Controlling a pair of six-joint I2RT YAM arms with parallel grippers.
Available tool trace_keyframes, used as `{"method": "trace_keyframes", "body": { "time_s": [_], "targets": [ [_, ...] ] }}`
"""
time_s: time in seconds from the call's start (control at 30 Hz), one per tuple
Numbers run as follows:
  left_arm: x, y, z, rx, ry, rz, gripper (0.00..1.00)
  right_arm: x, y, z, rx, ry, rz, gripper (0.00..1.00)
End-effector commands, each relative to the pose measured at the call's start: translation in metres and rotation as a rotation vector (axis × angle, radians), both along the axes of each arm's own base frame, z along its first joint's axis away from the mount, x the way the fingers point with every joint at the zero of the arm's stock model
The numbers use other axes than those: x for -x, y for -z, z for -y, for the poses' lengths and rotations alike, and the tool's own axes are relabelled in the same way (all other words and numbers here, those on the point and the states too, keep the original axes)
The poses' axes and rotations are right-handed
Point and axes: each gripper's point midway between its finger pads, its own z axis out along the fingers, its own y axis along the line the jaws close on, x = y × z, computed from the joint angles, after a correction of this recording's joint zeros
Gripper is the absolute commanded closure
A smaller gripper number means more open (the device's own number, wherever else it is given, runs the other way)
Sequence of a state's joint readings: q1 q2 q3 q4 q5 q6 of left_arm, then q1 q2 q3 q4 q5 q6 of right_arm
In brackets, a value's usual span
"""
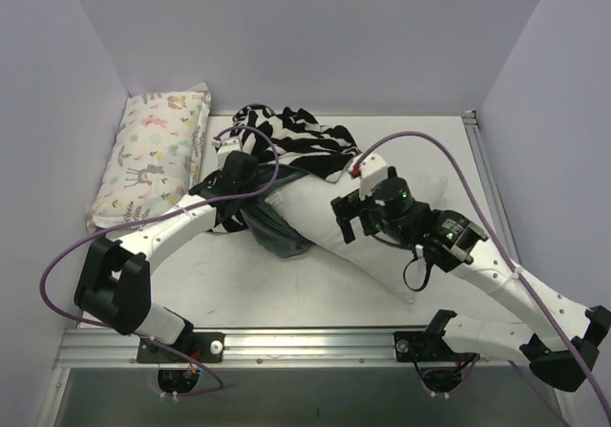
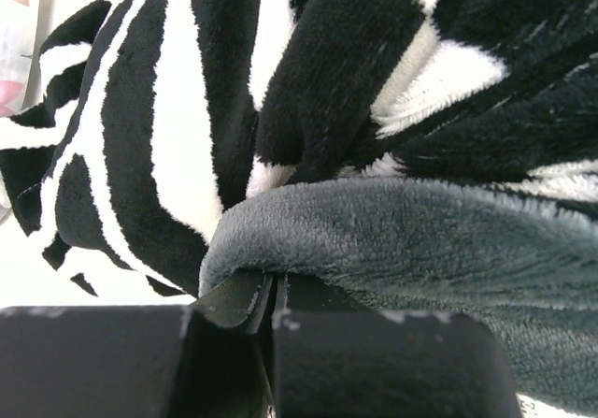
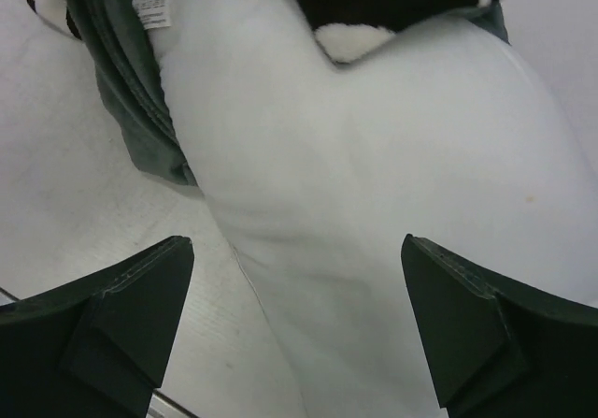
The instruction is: Remove the pillowcase from the pillow
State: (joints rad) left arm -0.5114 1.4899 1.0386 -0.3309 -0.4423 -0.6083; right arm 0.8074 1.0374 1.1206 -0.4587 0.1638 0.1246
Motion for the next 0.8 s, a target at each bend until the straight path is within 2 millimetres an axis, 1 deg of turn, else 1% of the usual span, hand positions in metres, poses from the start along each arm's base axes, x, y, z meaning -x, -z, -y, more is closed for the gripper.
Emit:
{"method": "trace_keyframes", "body": {
  "time_s": [0.0,0.03,0.07,0.1,0.13,0.17,0.2,0.23,0.27,0.3,0.33,0.37,0.43,0.47,0.5,0.53,0.57,0.6,0.63,0.67,0.7,0.73,0.77],
  "targets": [
    [0.007,0.0,0.0,-0.01,0.033,-0.01,1.0,-0.016,-0.004,-0.018,0.167,-0.039,0.159,0.0],
    [0.008,0.0,0.001,-0.007,0.037,-0.012,1.0,-0.013,0.003,-0.029,0.208,-0.086,0.173,0.0],
    [0.008,-0.002,0.003,0.003,0.043,-0.009,1.0,-0.015,0.02,-0.039,0.261,-0.11,0.151,0.0],
    [0.008,-0.003,0.004,0.004,0.048,-0.008,1.0,-0.016,0.035,-0.043,0.296,-0.119,0.138,0.0],
    [0.008,-0.004,0.004,0.006,0.051,-0.007,1.0,-0.022,0.041,-0.05,0.303,-0.116,0.148,0.0],
    [0.008,-0.005,0.006,0.012,0.056,-0.006,1.0,-0.025,0.065,-0.056,0.354,-0.133,0.116,0.0],
    [0.008,-0.006,0.006,0.012,0.062,-0.006,1.0,-0.029,0.076,-0.062,0.364,-0.136,0.111,0.0],
    [0.008,-0.008,0.007,0.012,0.066,-0.006,1.0,-0.031,0.089,-0.059,0.405,-0.117,0.101,0.0],
    [0.007,-0.011,0.009,0.014,0.072,-0.002,1.0,-0.035,0.11,-0.059,0.461,-0.105,0.074,0.0],
    [0.008,-0.013,0.009,0.014,0.075,-0.004,1.0,-0.039,0.117,-0.058,0.487,-0.086,0.073,0.0],
    [0.008,-0.015,0.01,0.017,0.083,0.001,1.0,-0.045,0.121,-0.058,0.507,-0.058,0.086,0.0],
    [0.008,-0.019,0.01,0.021,0.085,0.009,1.0,-0.052,0.134,-0.053,0.564,-0.026,0.078,0.0],
    [0.008,-0.025,0.01,0.022,0.092,0.017,1.0,-0.059,0.136,-0.052,0.602,0.011,0.076,0.11],
    [0.01,-0.029,0.01,0.021,0.099,0.02,1.0,-0.059,0.135,-0.055,0.594,-0.005,0.061,0.23],
    [0.009,-0.034,0.01,0.022,0.104,0.029,1.0,-0.057,0.132,-0.054,0.594,-0.011,0.052,0.78],
    [0.01,-0.039,0.01,0.02,0.106,0.038,1.0,-0.056,0.126,-0.056,0.578,-0.006,0.06,0.95],
    [0.012,-0.045,0.006,0.008,0.106,0.043,1.0,-0.055,0.107,-0.065,0.505,-0.03,0.062,1.0],
    [0.013,-0.05,0.004,0.004,0.106,0.051,1.0,-0.051,0.099,-0.063,0.489,-0.038,0.041,1.0],
    [0.013,-0.061,0.003,0.004,0.106,0.072,1.0,-0.047,0.087,-0.067,0.451,-0.057,0.037,1.0],
    [0.017,-0.072,-0.003,-0.01,0.101,0.089,1.0,-0.044,0.056,-0.073,0.368,-0.079,0.059,1.0],
    [0.019,-0.08,-0.006,-0.013,0.099,0.101,1.0,-0.029,0.046,-0.082,0.315,-0.164,0.014,1.0],
    [0.019,-0.096,-0.007,-0.008,0.098,0.131,1.0,-0.019,0.021,-0.084,0.238,-0.191,0.019,1.0],
    [0.026,-0.114,-0.014,-0.011,0.095,0.164,1.0,-0.01,0.004,-0.087,0.18,-0.224,0.012,1.0]
  ]
}}
